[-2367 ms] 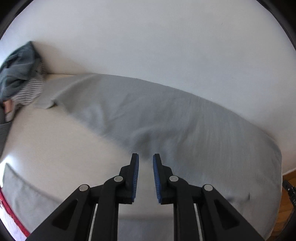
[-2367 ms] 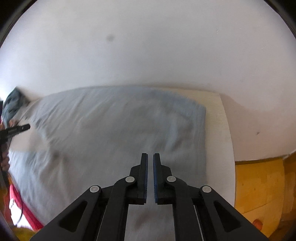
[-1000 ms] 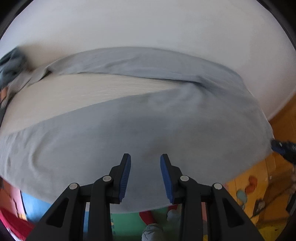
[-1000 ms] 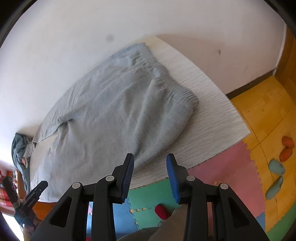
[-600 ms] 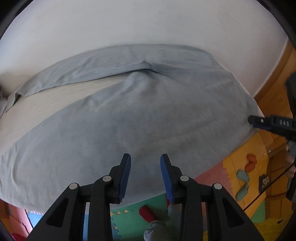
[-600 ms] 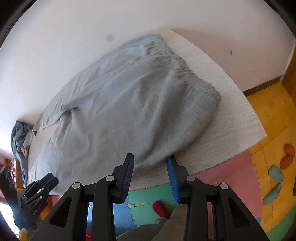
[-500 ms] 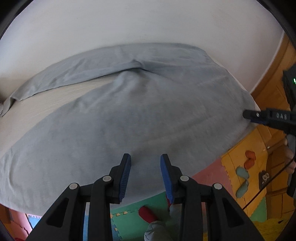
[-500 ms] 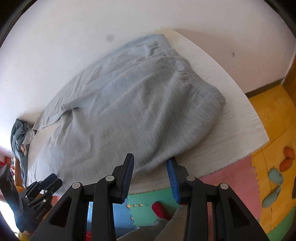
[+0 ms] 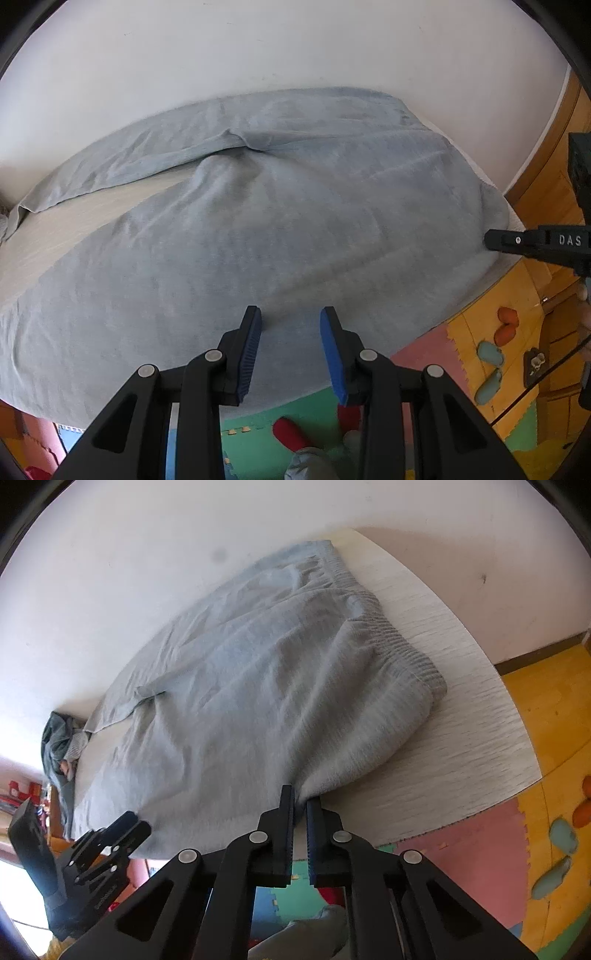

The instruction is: Fold clothes

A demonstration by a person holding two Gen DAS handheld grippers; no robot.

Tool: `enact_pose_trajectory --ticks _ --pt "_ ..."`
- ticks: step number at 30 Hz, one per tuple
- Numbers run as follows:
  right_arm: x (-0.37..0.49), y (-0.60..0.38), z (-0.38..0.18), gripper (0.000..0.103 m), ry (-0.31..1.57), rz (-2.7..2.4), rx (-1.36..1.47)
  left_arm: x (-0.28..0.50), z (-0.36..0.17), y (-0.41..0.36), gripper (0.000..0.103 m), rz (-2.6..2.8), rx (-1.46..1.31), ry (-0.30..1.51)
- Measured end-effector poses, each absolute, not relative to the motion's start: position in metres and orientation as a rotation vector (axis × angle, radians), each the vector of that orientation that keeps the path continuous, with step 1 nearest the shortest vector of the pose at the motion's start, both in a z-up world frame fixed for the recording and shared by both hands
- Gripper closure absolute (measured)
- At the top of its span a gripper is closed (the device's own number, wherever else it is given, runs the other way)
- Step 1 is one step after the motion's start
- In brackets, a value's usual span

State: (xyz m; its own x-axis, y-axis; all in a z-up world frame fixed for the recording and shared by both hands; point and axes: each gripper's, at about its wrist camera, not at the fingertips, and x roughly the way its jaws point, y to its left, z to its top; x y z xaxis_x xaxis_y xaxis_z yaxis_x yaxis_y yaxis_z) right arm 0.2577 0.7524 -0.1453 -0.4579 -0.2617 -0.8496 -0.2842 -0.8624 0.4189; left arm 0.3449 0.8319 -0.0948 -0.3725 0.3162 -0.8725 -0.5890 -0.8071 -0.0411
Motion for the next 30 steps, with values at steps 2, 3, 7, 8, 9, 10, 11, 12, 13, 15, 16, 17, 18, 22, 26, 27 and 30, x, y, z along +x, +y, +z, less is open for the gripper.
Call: enact_pose_trajectory --ticks 2,3,7,8,9,10,11,12,13,15,16,17,18,22,26,27,30 --pt "0.26 0.754 -0.141 0.097 0.828 2.561 -1.63 0.347 -0.094 0.836 0.073 2.195 -1.311 0.376" --pt "0.261 0.754 -0.139 0.098 0.841 2.57 -1.631 0.348 -0.093 0.838 0.073 2.199 -1.312 0.375" --pt "0.261 0.758 -0.126 0.099 0.905 2.62 -1.609 0.353 -0.089 0.843 0.073 2.176 -1.311 0.348" --pt "0.261 0.759 -0.123 0.099 0.916 2.633 -1.601 0.355 -0.087 0.847 0.073 2.166 -1.302 0.352" --pt "0.26 0.759 -0.119 0.099 0.924 2.646 -1.594 0.358 -0.085 0.851 0.073 2.156 -1.29 0.355" --pt "0.259 0.759 -0.115 0.099 0.929 2.66 -1.587 0.36 -0.083 0.855 0.073 2.146 -1.279 0.356" --pt "0.257 0.759 -0.112 0.099 0.932 2.673 -1.581 0.363 -0.082 0.859 0.073 2.137 -1.269 0.357" --pt "0.256 0.759 -0.109 0.099 0.936 2.684 -1.577 0.366 -0.081 0.864 0.073 2.126 -1.258 0.362" --pt "0.255 0.76 -0.107 0.099 0.941 2.695 -1.572 0.369 -0.08 0.868 0.073 2.119 -1.249 0.371" --pt "0.252 0.761 -0.104 0.099 0.95 2.71 -1.57 0.375 -0.078 0.874 0.073 2.109 -1.23 0.387" --pt "0.251 0.761 -0.103 0.099 0.954 2.717 -1.569 0.378 -0.077 0.878 0.073 2.103 -1.221 0.395" --pt "0.249 0.761 -0.102 0.099 0.958 2.724 -1.57 0.379 -0.077 0.88 0.073 2.101 -1.217 0.398" --pt "0.248 0.761 -0.101 0.099 0.963 2.729 -1.574 0.381 -0.076 0.883 0.073 2.098 -1.214 0.401" --pt "0.244 0.763 -0.102 0.099 1.007 2.743 -1.586 0.38 -0.079 0.889 0.073 2.097 -1.222 0.398" --pt "0.241 0.764 -0.102 0.099 1.002 2.755 -1.604 0.375 -0.085 0.896 0.073 2.097 -1.237 0.394" --pt "0.241 0.764 -0.102 0.099 1.002 2.757 -1.607 0.375 -0.087 0.897 0.073 2.097 -1.242 0.393" --pt "0.239 0.766 -0.102 0.099 1.01 2.757 -1.608 0.374 -0.091 0.904 0.073 2.088 -1.251 0.391"
